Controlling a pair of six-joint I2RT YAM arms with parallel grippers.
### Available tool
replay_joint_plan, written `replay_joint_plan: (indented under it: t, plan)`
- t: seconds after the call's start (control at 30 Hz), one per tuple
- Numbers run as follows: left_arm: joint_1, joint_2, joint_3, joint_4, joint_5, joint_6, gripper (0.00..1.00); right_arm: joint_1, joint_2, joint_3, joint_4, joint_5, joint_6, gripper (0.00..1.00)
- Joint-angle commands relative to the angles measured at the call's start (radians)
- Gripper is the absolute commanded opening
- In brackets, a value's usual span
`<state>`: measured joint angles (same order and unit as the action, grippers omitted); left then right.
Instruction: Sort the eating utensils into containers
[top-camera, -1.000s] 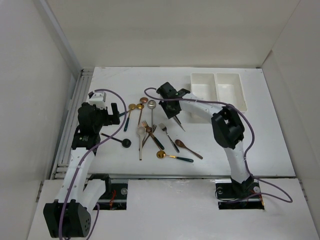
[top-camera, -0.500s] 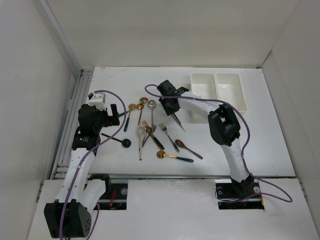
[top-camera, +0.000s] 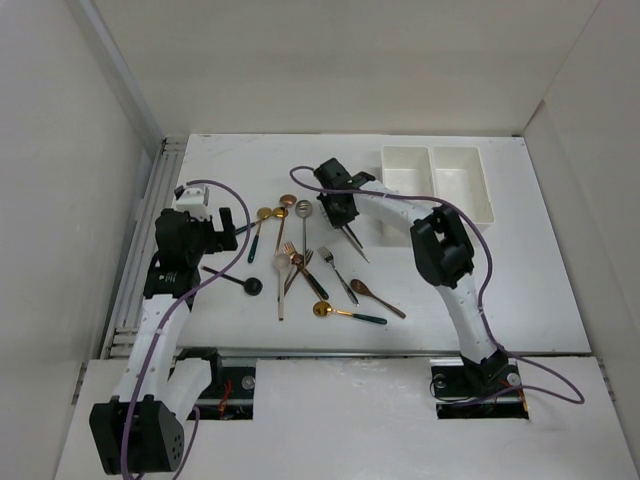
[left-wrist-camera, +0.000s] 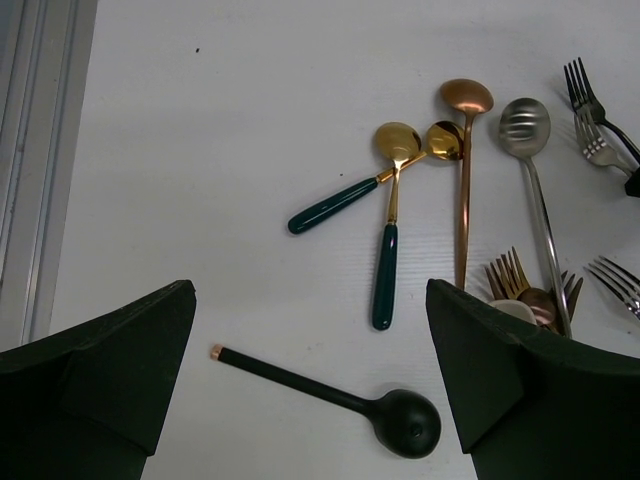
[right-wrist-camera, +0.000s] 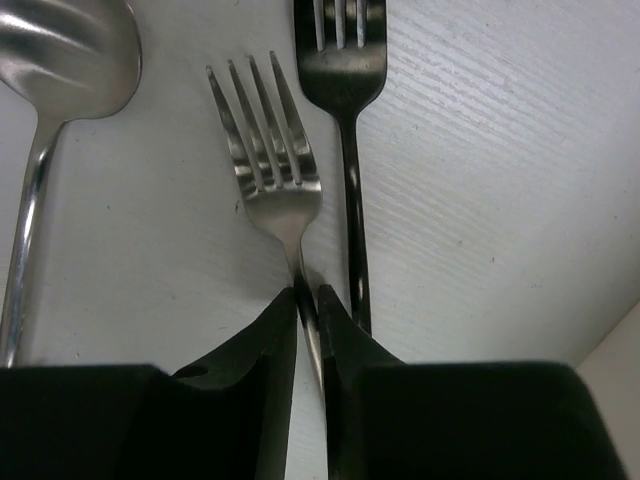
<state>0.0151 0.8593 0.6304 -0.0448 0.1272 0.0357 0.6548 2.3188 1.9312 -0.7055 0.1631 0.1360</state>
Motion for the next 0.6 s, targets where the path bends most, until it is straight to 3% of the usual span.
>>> replay_joint_plan:
  t: [0.0,0.03,0.13,0.27,0.37,0.57]
  plan:
    - [0.008,0.004,0.003,0.042,-0.001,-0.003,0.99,0.0,0.063,0.029,-0.051,0.016,0.016,0.17]
    - [0.008,0.004,0.003,0.042,-0.001,-0.003,0.99,0.0,0.063,0.029,-0.063,0.029,0.026,0.0]
    - [0.008,0.014,0.012,0.052,-0.011,-0.003,0.99,0.0,0.05,0.016,-0.037,-0.008,0.027,0.0]
    - [0.008,0.024,0.012,0.052,-0.011,-0.003,0.99,0.0,-0.1,0.002,0.047,-0.137,0.002,0.0]
    - [0.008,0.043,0.021,0.062,-0.011,-0.003,0.99,-0.011,-0.176,0.085,0.08,-0.181,0.002,0.0]
    - [0.008,0.061,0.031,0.062,-0.001,-0.003,0.99,-0.182,-0.314,0.248,0.08,-0.171,0.048,0.0]
